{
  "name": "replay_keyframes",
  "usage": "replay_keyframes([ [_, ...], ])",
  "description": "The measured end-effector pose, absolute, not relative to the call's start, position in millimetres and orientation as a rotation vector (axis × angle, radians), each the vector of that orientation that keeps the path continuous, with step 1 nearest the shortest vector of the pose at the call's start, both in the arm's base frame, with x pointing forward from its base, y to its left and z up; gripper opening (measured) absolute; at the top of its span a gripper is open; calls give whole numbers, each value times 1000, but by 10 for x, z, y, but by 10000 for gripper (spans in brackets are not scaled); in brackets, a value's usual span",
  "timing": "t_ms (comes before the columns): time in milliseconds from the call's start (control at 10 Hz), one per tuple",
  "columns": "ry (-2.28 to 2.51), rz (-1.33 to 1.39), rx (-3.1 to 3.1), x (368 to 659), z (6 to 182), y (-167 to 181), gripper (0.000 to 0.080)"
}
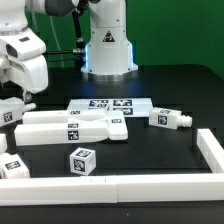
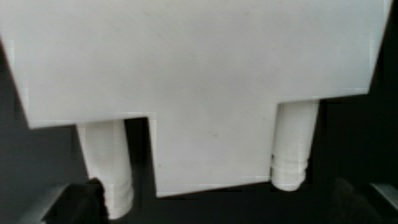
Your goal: Assemble chair
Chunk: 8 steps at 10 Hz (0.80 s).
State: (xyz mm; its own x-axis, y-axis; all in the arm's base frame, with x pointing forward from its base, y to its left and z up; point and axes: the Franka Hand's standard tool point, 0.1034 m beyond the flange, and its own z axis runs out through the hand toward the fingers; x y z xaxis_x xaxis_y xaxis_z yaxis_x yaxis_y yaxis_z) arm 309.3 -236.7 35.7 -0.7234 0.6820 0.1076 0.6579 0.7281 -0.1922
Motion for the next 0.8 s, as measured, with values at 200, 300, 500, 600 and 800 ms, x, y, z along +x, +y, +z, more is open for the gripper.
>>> replay_keyframes([
  [200,-2781,197,-996,3108,354,-2434,645],
  [300,-2812,185,-1009,3118,373,-2495,649],
  [500,-2835,168,-1077,3076,382,-2522,649],
  [600,-2823,169,-1101,3072,370,-2516,649],
  [800,-2816,165,-1131,3069,344,-2492,649],
])
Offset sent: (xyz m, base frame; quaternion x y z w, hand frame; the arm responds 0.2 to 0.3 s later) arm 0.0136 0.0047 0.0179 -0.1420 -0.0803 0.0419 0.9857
